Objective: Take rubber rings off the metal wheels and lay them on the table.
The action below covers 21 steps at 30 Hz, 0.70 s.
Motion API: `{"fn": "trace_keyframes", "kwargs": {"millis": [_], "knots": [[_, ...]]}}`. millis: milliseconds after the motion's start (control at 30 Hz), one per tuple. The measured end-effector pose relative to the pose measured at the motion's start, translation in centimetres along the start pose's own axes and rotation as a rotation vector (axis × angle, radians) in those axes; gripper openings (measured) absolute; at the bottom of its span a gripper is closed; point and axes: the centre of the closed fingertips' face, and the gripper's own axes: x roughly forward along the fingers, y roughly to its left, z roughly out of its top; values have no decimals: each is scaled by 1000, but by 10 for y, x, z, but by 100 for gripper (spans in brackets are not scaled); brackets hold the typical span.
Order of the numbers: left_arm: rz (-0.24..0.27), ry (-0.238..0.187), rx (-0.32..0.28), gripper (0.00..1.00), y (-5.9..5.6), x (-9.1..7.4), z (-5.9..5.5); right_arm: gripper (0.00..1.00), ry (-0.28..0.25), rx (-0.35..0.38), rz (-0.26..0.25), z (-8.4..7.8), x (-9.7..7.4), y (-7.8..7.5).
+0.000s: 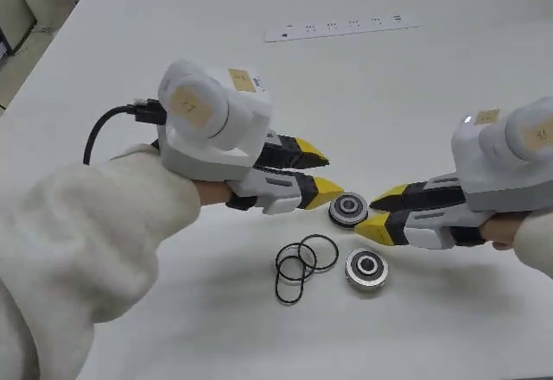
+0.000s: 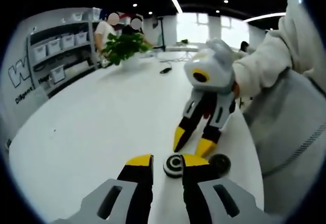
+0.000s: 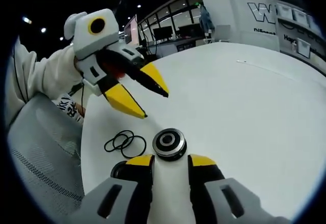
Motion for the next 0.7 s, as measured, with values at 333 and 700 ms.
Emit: {"fn": "trace_keyframes", "kwargs": {"millis": [333,700], "knots": [[-19,22,-17,15,-6,23,-12,22,-2,-5,3,0,0,0],[-40,38,-44,16,-14,30,-21,21,0,-10,1,0,0,0]]}}
